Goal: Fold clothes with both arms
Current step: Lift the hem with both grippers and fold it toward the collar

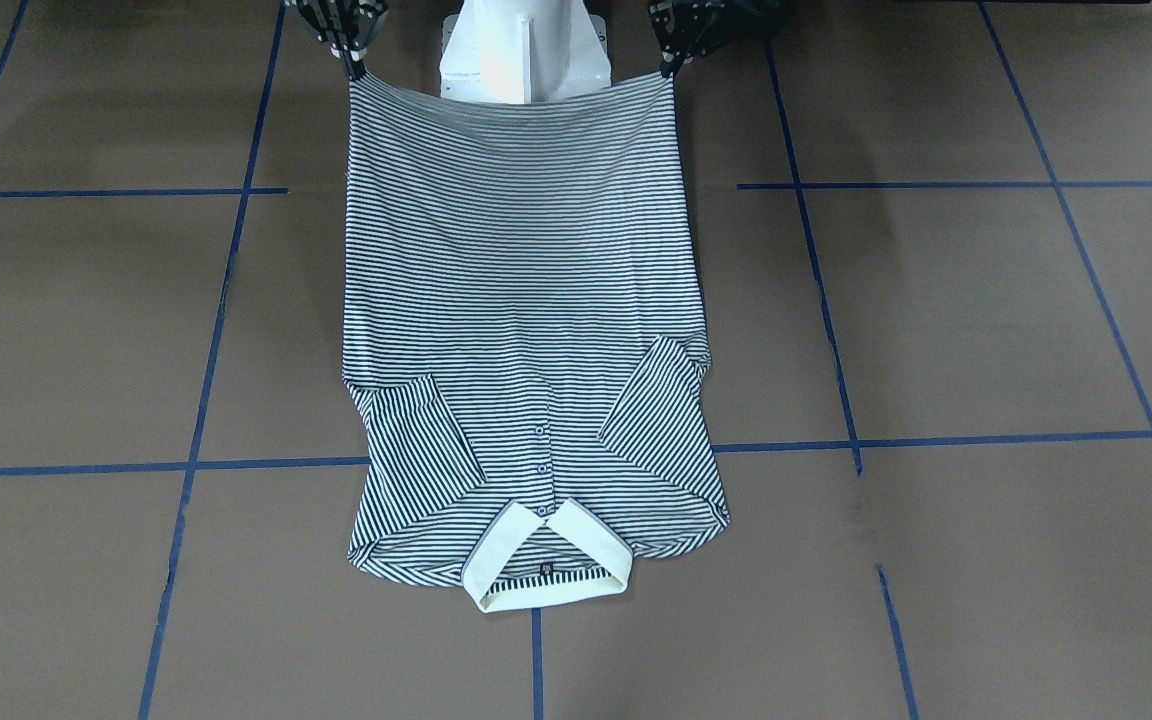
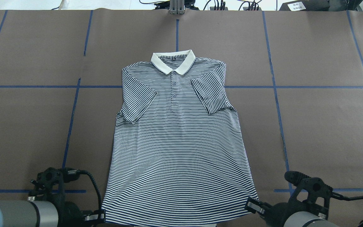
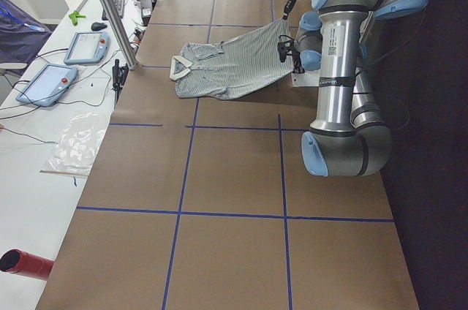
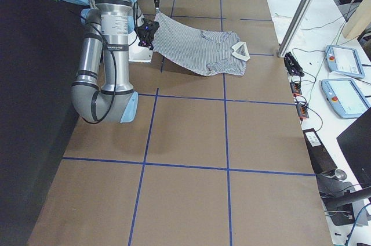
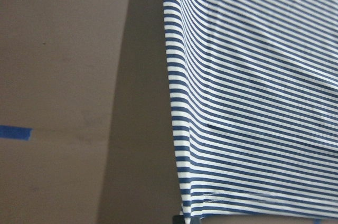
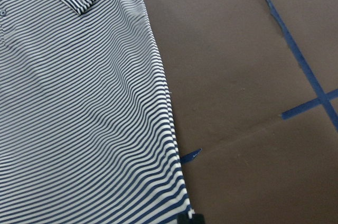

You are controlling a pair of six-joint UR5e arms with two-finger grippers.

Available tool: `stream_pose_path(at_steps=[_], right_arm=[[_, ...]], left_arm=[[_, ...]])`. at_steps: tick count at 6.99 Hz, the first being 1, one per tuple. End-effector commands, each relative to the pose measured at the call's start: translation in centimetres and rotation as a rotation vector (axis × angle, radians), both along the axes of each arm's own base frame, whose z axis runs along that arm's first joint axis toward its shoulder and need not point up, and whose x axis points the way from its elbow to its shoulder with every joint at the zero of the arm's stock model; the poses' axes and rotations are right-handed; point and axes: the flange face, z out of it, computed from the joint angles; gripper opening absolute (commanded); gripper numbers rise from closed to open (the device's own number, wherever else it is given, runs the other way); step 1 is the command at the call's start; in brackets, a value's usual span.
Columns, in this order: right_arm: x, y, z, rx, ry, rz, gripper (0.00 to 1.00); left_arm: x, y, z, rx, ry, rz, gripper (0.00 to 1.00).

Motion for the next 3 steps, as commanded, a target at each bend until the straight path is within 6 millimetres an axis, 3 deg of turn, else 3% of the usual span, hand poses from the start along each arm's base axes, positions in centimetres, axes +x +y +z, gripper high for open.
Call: stream_pose_path(at_steps=[1,3], right_arm=[[3.3,-1.4,-3.3,-0.070,0.003,-0.021,0.00],[4.1,-4.7,-5.0,0.015,-0.009,-0.022,0.00]], left_arm=[[-5.0,-0.5,-5.1,-0.024,0.004,0.020,0.00],[-2.9,-4.9,-5.8,0.083,-0.009,-0.033,0.00]])
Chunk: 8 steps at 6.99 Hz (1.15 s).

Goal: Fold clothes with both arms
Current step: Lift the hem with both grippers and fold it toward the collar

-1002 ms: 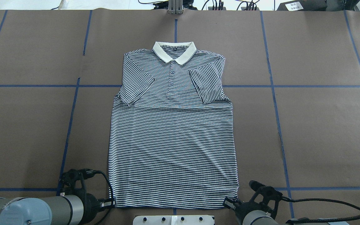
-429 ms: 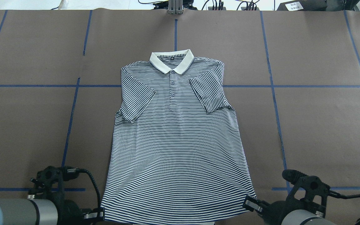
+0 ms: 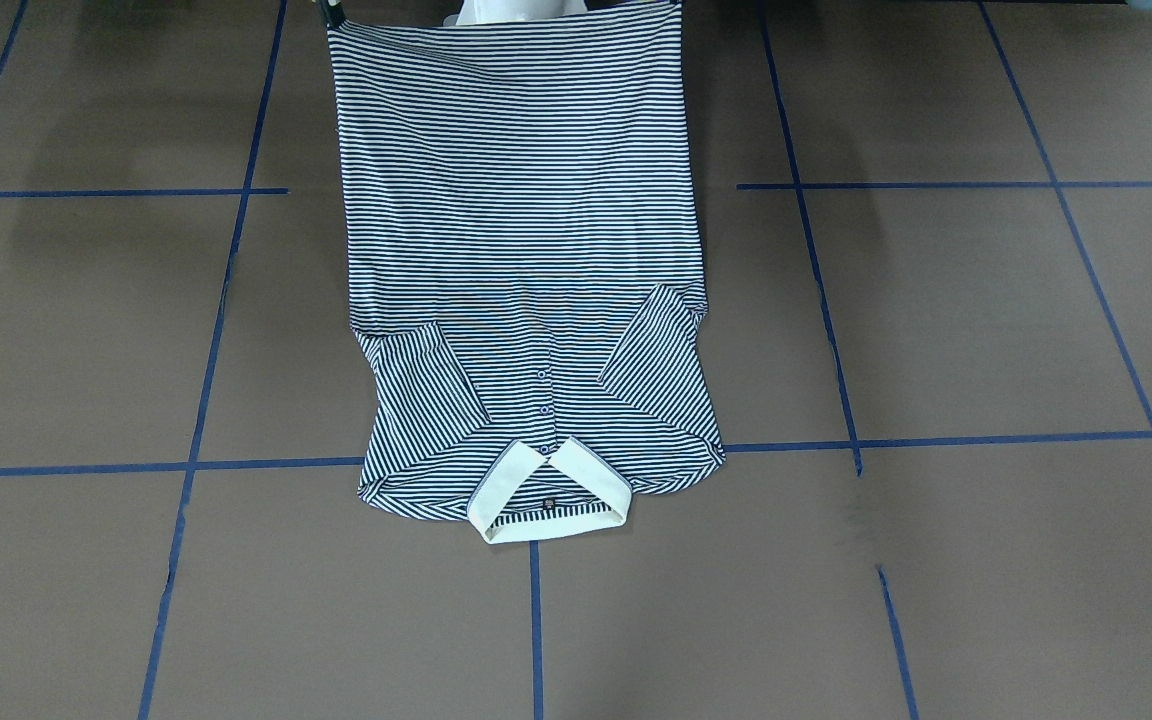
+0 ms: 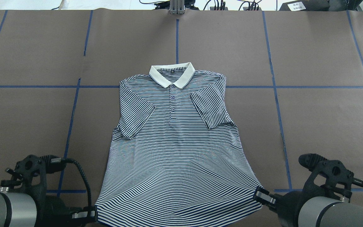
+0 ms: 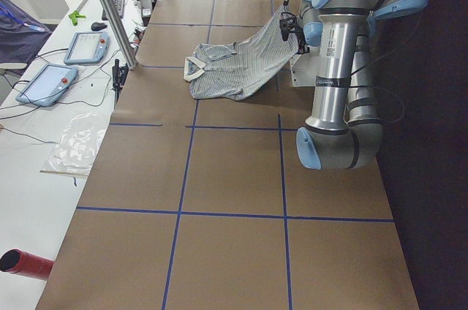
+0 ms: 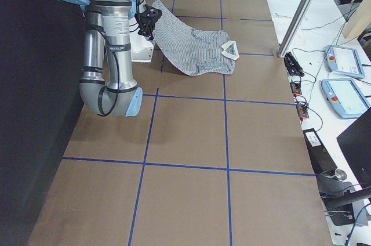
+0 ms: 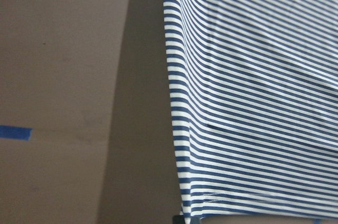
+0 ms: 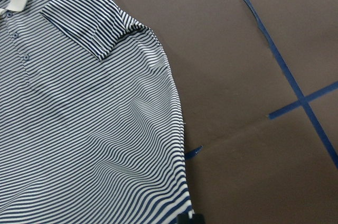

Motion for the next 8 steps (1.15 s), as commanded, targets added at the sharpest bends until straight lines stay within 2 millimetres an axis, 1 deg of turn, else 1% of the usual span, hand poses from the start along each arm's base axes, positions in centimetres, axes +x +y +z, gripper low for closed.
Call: stream_pose_path(at_steps=[1,2,3,4,5,6,7,8], right_arm=[[0.5,-4.9,-1.7,0.055,0.007,0.027,0.00],[-0.2,-8.4,-2.3,0.089,0.033,0.036,0.00],[-1.0,-12.4,-1.9,0.110,0.083,0.058,0.00],[-3.4,-16.2,-1.1,0.104,0.084,0.099,0.00],[-6.0,-20.0,0.4,0.120,0.060,0.138,0.00],[-7.8,-23.4,2.4,0.125,0.067,0.155,0.00],[-9.1,-26.3,4.3,0.141,0.078,0.169,0.00],[-10.7,-29.3,5.8,0.138,0.087,0.192,0.00]], left_arm=[[1.9,-7.6,-0.8,0.117,-0.059,-0.101,0.00],[2.3,-12.7,-0.7,0.187,-0.111,-0.133,0.00],[2.1,-17.2,0.3,0.209,-0.163,-0.159,0.00],[2.1,-20.5,0.7,0.237,-0.202,-0.181,0.00],[2.2,-23.5,1.1,0.247,-0.227,-0.207,0.00],[2.6,-26.1,1.7,0.263,-0.240,-0.224,0.00],[4.1,-28.6,3.2,0.281,-0.243,-0.232,0.00],[6.6,-31.1,5.1,0.282,-0.247,-0.235,0.00]])
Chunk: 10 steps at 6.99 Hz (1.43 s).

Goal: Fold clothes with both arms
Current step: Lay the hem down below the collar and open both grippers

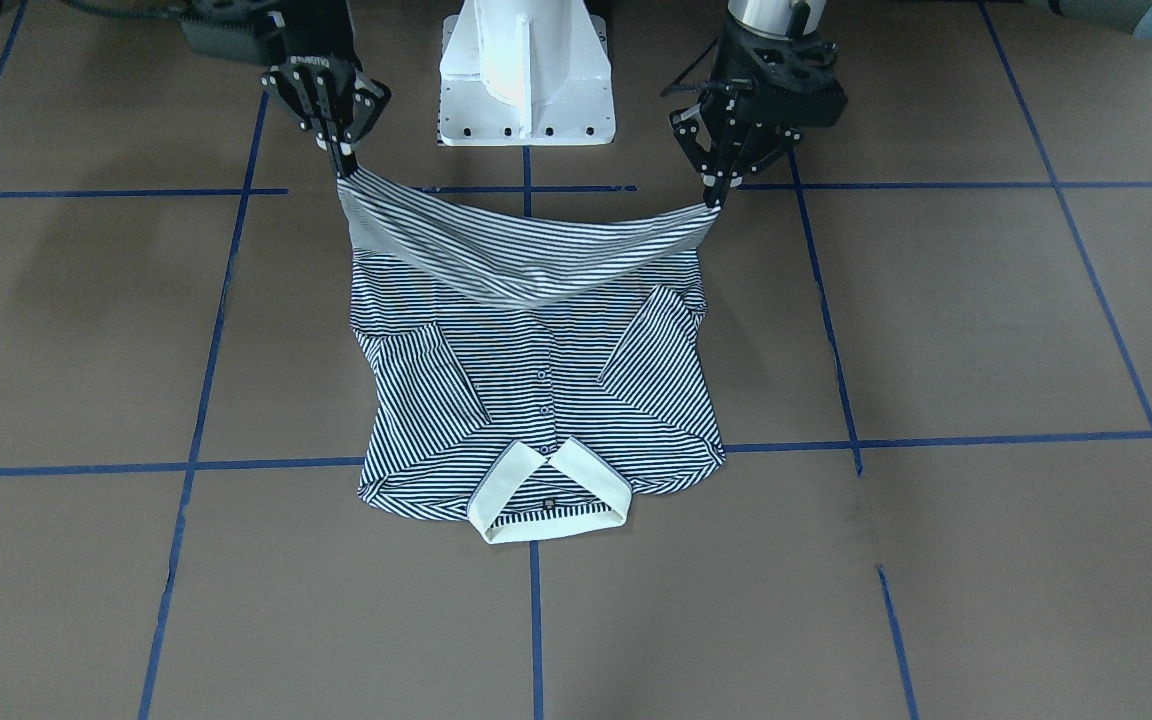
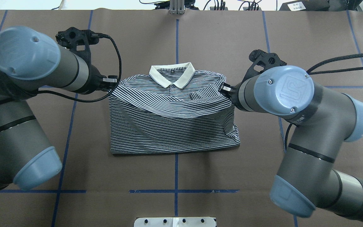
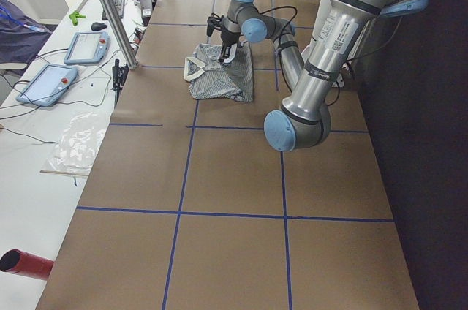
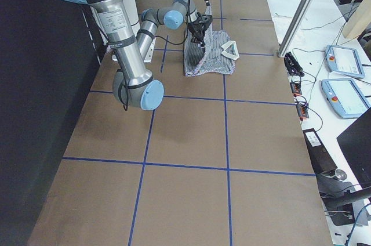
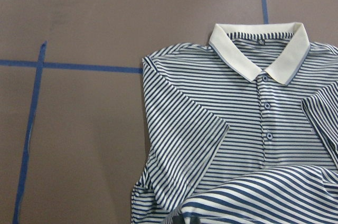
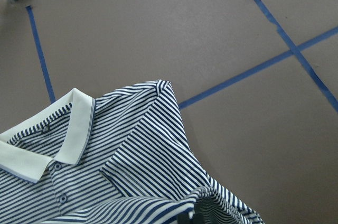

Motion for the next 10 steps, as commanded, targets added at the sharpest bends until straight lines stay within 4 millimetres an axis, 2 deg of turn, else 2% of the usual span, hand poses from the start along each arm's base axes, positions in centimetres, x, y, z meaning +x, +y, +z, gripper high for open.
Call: stream_pose_path(at_steps=[1,2,3,4,7,10], right_arm=[[-3.4,-6.5,3.8,-0.005,0.032,0.041,0.00],[-4.8,-9.1,5.8,-0.004,0.039,0.055,0.00],[-6.8,-11.1,7.9,-0.002,0.040,0.061,0.00],[-8.0,-12.0,9.7,-0.006,0.045,0.059,0.00],[-8.3,-12.3,11.2,-0.011,0.069,0.037,0.00],[-8.7,-12.5,12.3,-0.020,0.088,0.024,0.00]], left_arm=[[4.2,-5.4,4.6,0.022,-0.014,-0.008,0.00],[5.6,-7.0,7.3,0.026,-0.026,-0.006,0.00],[6.6,-7.9,8.9,0.026,-0.028,-0.007,0.00],[7.2,-8.4,10.2,0.022,-0.034,-0.006,0.00],[9.1,-9.6,14.7,0.035,-0.040,0.010,0.00],[9.5,-9.7,15.3,0.035,-0.039,0.014,0.00]])
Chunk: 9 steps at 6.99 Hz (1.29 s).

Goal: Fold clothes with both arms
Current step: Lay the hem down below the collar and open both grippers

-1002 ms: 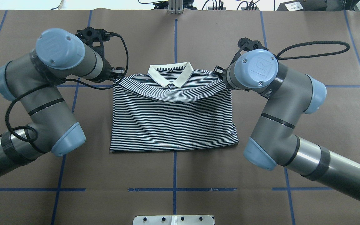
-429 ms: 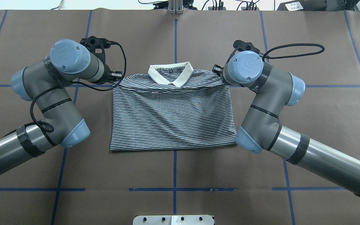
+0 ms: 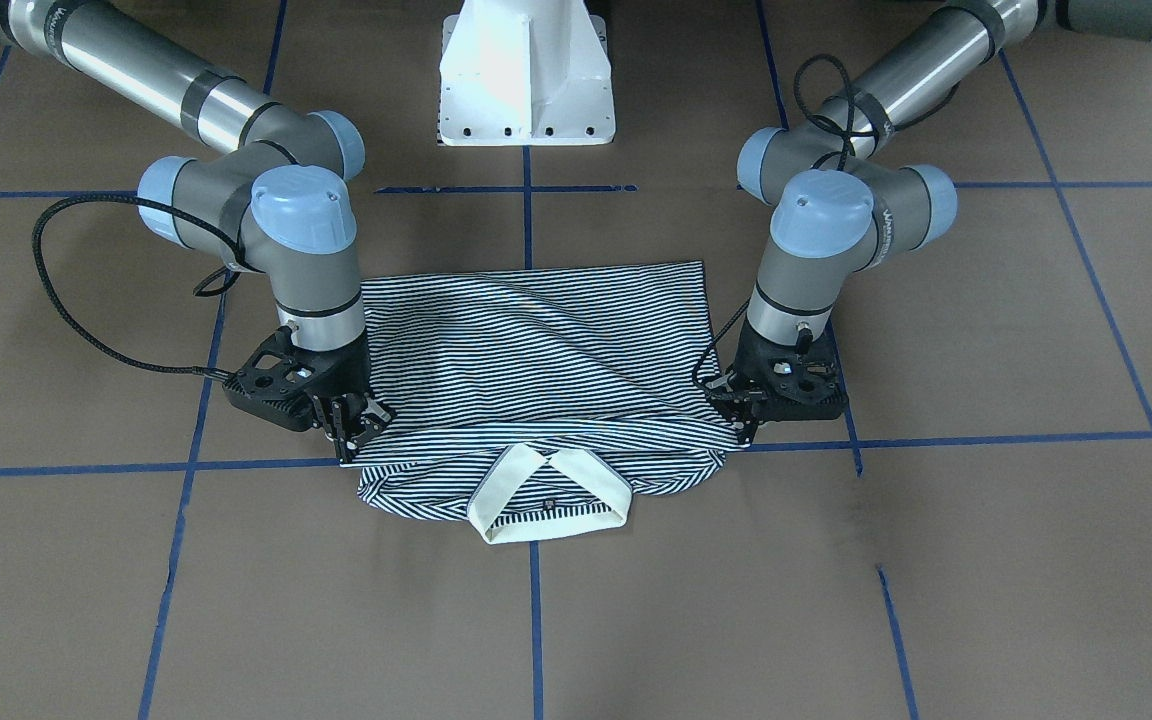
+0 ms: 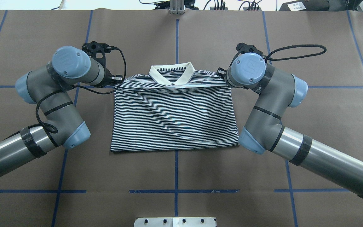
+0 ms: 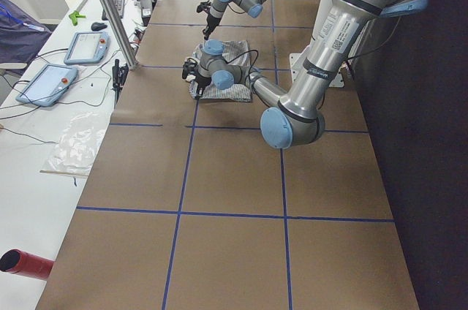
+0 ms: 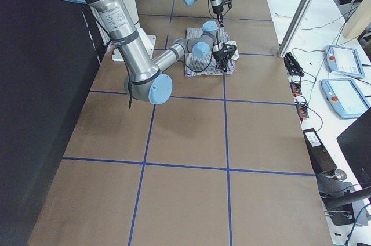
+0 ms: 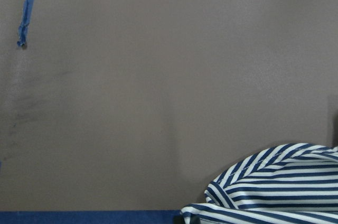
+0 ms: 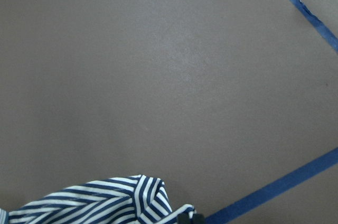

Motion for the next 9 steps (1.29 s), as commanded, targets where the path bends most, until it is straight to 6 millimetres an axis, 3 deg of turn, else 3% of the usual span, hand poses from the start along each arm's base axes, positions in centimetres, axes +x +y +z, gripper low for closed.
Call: stream_pose_path(at_steps=[1,2,3,4,5,7,9], right_arm=[[-0.2,-0.1,0.5,-0.003,0.010,-0.005,0.59],[-0.6,-0.2,0.9,0.006,0.030,-0.022,1.00],[-0.3,-0.4,0.5,0.045,0.044,-0.065,1.00],[1.5,-1.3,-0.1,0.076,0.041,-0.123,1.00],[4.3,-2.1,-0.2,0.088,0.017,-0.206,1.00],[9.3,-1.5,2.1,0.152,0.043,-0.317,1.00],[9.8,-1.6,2.3,0.158,0.047,-0.330,1.00]], left_arm=[[0.1,0.0,-0.1,0.004,0.004,0.003,0.22],[0.0,0.1,-0.5,0.033,-0.002,0.025,0.99],[-0.9,0.8,-1.5,0.092,0.003,0.066,1.00],[-2.6,2.3,-3.3,0.152,0.022,0.107,1.00],[-4.2,4.4,-3.1,0.148,0.055,0.148,1.00],[-6.1,7.8,-2.5,0.158,0.096,0.175,1.00],[-6.3,11.5,-0.2,0.142,0.143,0.187,1.00]])
